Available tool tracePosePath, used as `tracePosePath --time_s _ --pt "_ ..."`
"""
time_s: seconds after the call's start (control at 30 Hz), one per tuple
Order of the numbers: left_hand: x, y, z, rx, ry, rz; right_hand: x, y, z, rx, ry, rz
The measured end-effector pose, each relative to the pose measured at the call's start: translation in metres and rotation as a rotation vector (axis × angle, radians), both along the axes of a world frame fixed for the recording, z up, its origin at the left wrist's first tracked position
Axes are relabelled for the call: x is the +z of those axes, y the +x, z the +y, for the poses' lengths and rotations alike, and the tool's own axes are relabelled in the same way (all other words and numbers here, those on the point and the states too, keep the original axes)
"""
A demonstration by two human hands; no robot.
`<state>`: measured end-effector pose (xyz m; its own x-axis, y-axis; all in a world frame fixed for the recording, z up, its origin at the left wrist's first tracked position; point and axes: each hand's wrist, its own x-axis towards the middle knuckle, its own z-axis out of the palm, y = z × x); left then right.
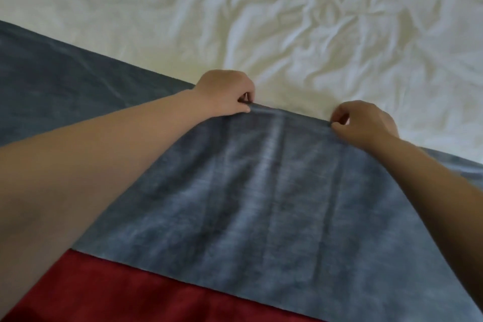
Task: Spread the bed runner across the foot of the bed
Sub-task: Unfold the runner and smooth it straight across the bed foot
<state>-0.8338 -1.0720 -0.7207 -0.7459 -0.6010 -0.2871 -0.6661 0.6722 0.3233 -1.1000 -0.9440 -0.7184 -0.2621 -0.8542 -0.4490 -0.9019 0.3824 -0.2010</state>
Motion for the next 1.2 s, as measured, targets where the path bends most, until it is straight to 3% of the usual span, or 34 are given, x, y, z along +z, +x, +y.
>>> tracePosePath --time_s 0.2,0.37,0.57,0.8,1.03,1.2 --pt "0.008 0.113 -0.052 0.082 -0.052 -0.104 -0.002 0.135 -0.073 0.15 -0.079 -0.166" --pt "0.007 0.165 -0.08 0.163 -0.081 -0.136 -0.012 0.199 -0.11 0.259 -0.054 -0.131" --pt "0.003 0.173 -0.101 0.105 -0.229 -0.169 -0.016 0.202 -0.113 0.118 -0.068 -0.113" --pt "0.008 0.213 -0.132 0.04 0.049 -0.229 -0.013 0.216 -0.123 0.075 -0.047 -0.182" --pt "-0.007 0.216 -0.136 0.052 -0.095 -0.173 -0.017 0.22 -0.133 0.038 -0.032 -0.148" --pt "-0.003 0.231 -0.152 0.107 0.051 -0.112 -0.017 0.233 -0.144 -0.004 -0.029 -0.136"
